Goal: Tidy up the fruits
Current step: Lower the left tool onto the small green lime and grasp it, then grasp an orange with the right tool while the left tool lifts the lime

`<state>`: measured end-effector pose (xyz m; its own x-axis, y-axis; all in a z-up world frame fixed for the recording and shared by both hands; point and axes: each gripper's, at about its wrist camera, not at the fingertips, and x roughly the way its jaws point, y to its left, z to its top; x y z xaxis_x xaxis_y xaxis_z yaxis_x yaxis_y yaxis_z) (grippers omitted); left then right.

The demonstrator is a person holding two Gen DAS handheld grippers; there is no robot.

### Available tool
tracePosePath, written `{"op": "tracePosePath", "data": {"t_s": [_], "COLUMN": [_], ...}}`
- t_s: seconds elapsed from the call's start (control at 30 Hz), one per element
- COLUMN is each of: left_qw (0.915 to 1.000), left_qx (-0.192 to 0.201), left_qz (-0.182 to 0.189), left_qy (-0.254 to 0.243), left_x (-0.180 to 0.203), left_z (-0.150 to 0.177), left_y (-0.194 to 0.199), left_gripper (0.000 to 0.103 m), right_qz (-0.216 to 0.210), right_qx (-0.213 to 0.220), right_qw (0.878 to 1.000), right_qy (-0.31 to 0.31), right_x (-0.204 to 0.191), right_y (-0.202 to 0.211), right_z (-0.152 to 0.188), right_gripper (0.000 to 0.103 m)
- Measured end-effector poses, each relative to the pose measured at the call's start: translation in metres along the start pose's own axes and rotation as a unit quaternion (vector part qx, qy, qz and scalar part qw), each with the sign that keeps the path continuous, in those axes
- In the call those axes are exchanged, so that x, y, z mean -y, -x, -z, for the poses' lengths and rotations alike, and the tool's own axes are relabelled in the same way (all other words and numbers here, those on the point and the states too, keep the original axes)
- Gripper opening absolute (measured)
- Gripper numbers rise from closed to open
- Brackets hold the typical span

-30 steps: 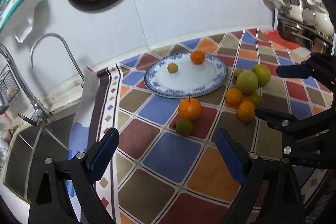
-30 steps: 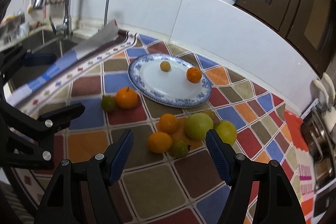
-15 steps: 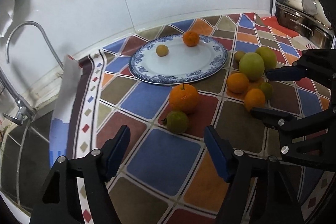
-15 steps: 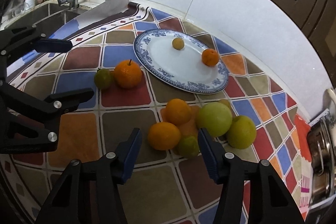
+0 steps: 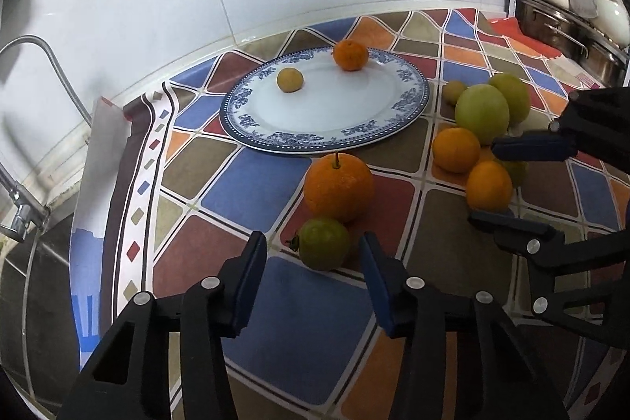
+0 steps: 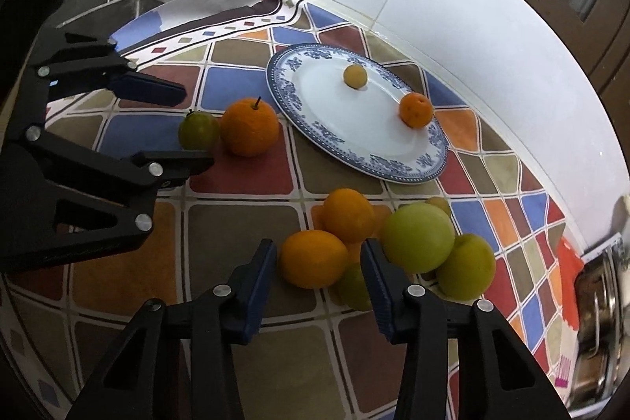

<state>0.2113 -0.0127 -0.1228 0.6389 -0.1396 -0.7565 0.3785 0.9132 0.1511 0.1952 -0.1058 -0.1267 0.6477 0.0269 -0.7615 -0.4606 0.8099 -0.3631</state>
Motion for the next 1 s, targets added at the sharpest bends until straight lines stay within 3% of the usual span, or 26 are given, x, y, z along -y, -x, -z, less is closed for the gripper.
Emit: {"op": "tracePosePath", "data": {"t_s": [0.07, 0.2, 0.53, 1.0], "left_qw": [1.0000, 0.9999, 0.9990, 0.9969], "left_qx": [-0.007, -0.008, -0.010, 0.030], "left_qz": [0.002, 0.009, 0.023, 0.011], "left_qy": [0.001, 0.007, 0.037, 0.071], "left_x": [0.000, 0.000, -0.004, -0.008], "left_z": [0.000, -0.001, 0.001, 0.000], "left_y": [-0.004, -0.005, 0.007, 0.054], "left_gripper": [0.043, 0.034, 0.034, 0.034], "right_qz": [0.001, 0.001, -0.021, -0.041], "right_qx": [-0.006, -0.008, 0.002, 0.043], "right_qw": [1.000, 1.000, 0.999, 0.995], "right_qy": [0.009, 0.005, -0.034, -0.081], "right_x": [-0.003, -0.001, 0.004, 0.013], "right_y": [-0.003, -0.005, 0.002, 0.033], "right_z": [0.000, 0.002, 0.003, 0.000], "right_gripper": [0.039, 0.038, 0.038, 0.038]}}
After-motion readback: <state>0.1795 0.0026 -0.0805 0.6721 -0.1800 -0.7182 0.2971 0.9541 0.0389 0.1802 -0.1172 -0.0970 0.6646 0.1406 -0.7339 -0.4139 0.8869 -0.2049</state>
